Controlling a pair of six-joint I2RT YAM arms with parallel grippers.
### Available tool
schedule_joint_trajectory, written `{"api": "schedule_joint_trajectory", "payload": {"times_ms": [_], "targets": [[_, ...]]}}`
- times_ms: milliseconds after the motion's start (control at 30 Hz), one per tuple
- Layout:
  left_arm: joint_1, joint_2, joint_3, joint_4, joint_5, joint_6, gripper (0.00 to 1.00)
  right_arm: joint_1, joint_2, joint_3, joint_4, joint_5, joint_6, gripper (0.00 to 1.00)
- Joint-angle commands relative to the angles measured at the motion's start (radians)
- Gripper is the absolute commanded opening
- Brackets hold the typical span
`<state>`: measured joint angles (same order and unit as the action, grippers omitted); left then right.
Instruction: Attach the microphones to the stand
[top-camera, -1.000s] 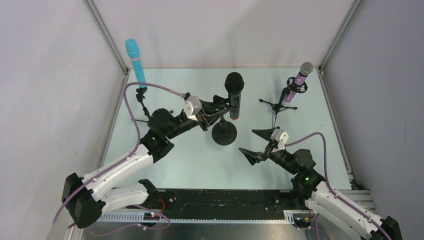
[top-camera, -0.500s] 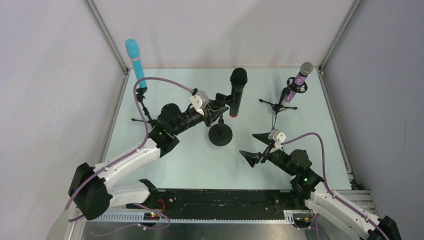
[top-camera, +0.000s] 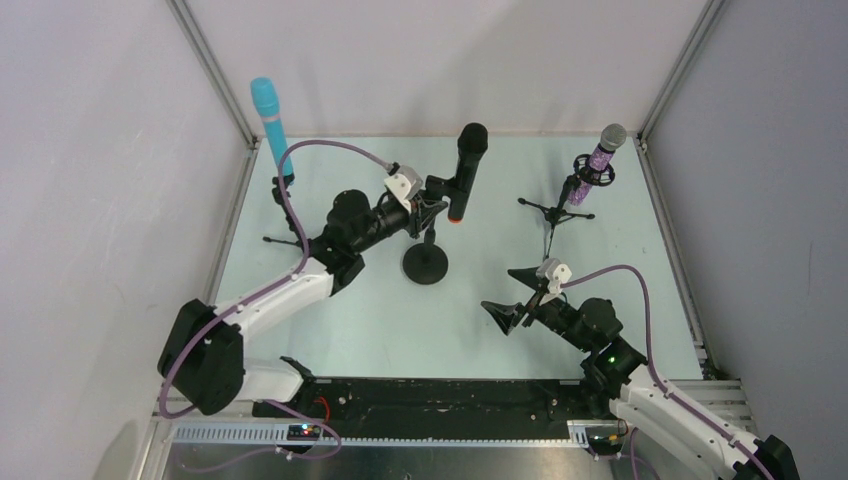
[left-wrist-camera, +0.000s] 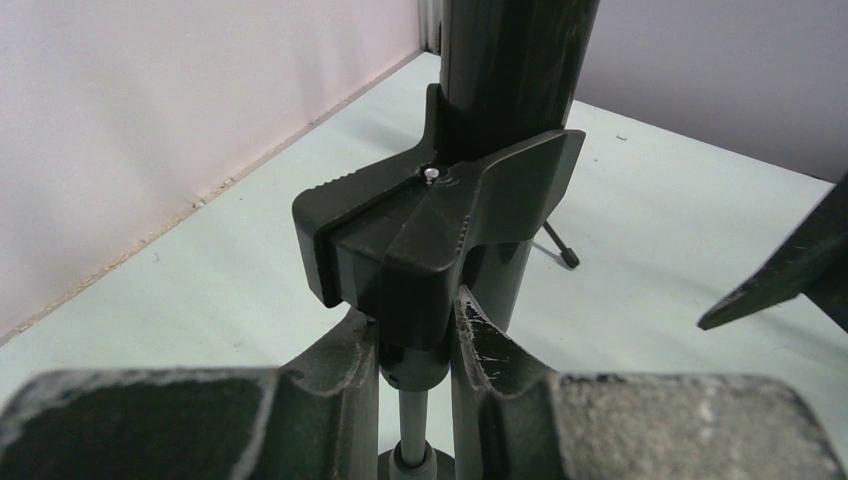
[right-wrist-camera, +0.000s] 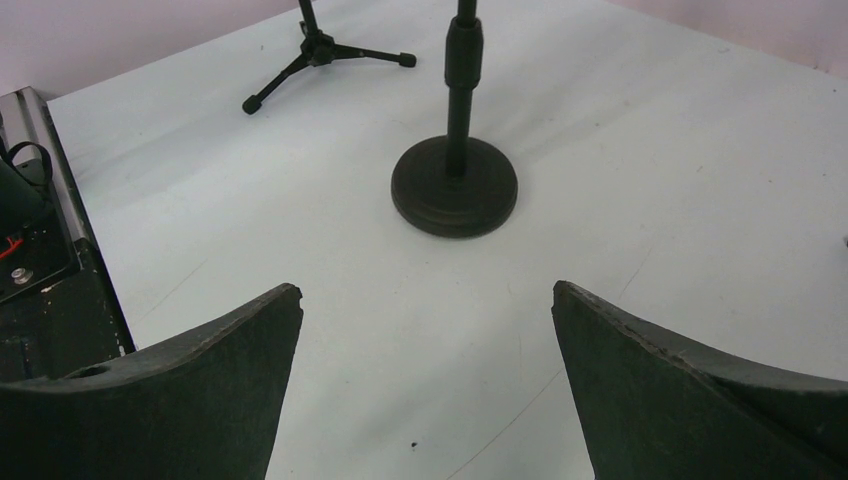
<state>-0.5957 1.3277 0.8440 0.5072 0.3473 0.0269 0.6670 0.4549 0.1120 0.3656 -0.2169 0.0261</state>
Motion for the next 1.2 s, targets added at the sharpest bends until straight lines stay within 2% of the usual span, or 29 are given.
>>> {"api": "schedule_joint_trajectory", "payload": {"times_ms": [0, 400, 667, 700, 867, 1100, 1167], "targets": [[0.033, 0.029, 0.118, 0.223, 0.033, 0.016, 0.00, -0.011, -0.018, -0.004, -0.008, 0.009, 0.004, 1.00], [0.068, 0.163, 0.084, 0.480, 0.085, -0.080, 0.00, -0.030, -0.043, -0.016, -0.028, 0.005, 0.002, 1.00], [0.070, 0.180, 0.046, 0.517, 0.077, -0.076, 0.00, -0.041, -0.048, -0.023, -0.032, 0.004, 0.006, 1.00], [0.070, 0.183, 0.047, 0.517, 0.075, -0.077, 0.01, -0.043, -0.046, -0.022, -0.031, 0.002, 0.007, 1.00], [0.074, 0.203, 0.051, 0.517, 0.087, -0.087, 0.21, -0.046, -0.046, -0.021, -0.032, 0.000, 0.007, 1.00], [0.081, 0.228, 0.060, 0.518, 0.097, -0.102, 0.28, -0.050, -0.049, -0.021, -0.041, -0.001, 0.006, 1.00], [0.081, 0.234, 0.061, 0.518, 0.097, -0.103, 0.33, -0.052, -0.051, -0.021, -0.043, -0.001, 0.005, 1.00]]}}
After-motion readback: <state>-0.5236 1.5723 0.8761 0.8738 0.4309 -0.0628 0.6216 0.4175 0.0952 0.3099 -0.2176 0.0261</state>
